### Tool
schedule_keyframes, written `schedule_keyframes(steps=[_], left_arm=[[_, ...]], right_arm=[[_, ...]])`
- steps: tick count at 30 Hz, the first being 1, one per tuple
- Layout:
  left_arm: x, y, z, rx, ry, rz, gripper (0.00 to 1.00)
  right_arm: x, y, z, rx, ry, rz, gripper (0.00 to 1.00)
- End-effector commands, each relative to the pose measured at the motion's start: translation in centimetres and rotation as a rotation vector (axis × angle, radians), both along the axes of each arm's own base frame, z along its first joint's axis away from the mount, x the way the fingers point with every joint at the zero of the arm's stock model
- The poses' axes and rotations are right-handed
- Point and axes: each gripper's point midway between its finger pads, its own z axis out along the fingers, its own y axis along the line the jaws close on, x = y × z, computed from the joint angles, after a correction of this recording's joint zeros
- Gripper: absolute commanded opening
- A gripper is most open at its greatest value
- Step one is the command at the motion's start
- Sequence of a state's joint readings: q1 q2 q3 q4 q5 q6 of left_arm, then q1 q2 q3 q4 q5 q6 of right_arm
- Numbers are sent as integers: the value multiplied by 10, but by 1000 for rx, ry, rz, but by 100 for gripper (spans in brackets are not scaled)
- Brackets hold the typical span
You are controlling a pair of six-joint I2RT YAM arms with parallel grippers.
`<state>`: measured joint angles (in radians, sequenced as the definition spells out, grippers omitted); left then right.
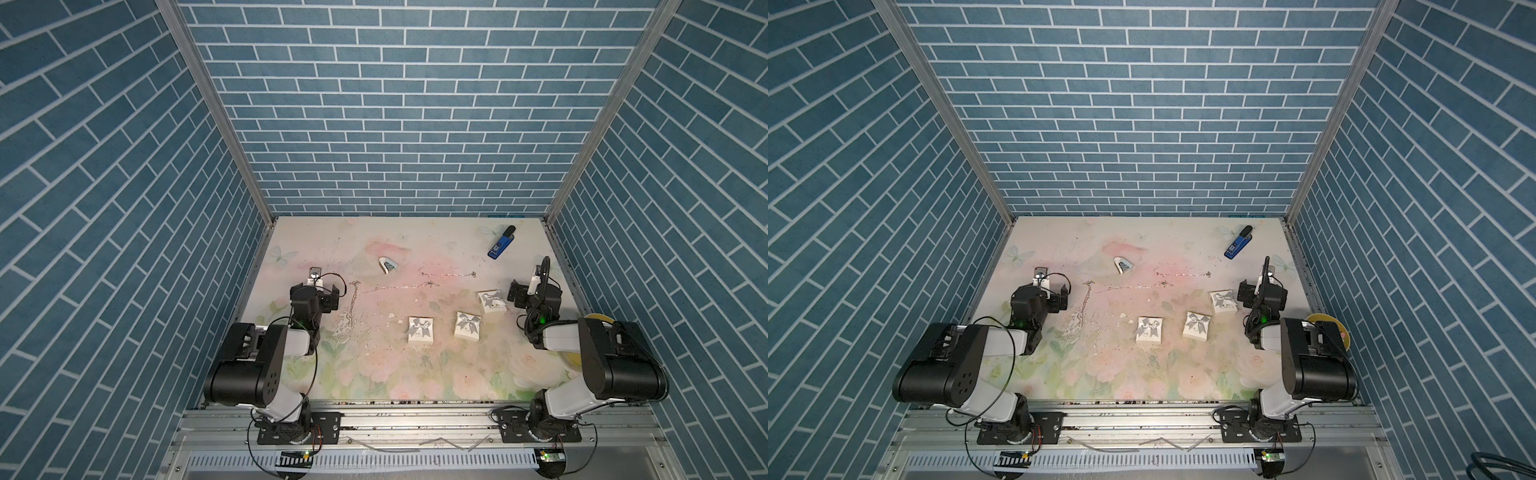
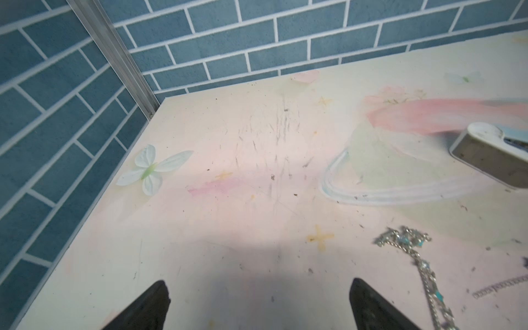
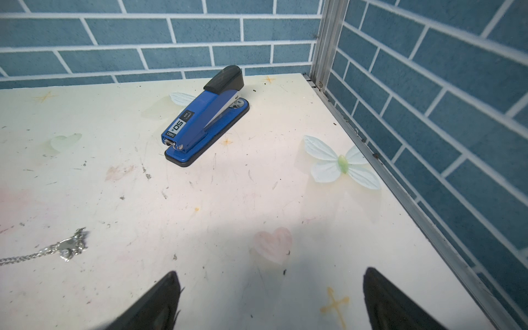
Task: Take the necklace out of the lift-off lid jewelry box
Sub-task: Reset both arms
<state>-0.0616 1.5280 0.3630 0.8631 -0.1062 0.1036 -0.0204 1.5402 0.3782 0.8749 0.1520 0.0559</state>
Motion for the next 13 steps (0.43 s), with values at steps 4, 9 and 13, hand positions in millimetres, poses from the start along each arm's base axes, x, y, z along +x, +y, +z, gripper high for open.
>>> schedule_keyframes(steps=[4,9,13], left_arm=[[7,4,10,-23,-29,13,99],[7,4,10,-23,-28,13,100],[7,3,9,-25,-26,11,99]], right_arm=[[2,1,4,11,-15,3,99],[4,2,2,15,-2,10,99],[3,2,4,16,-12,11,99]])
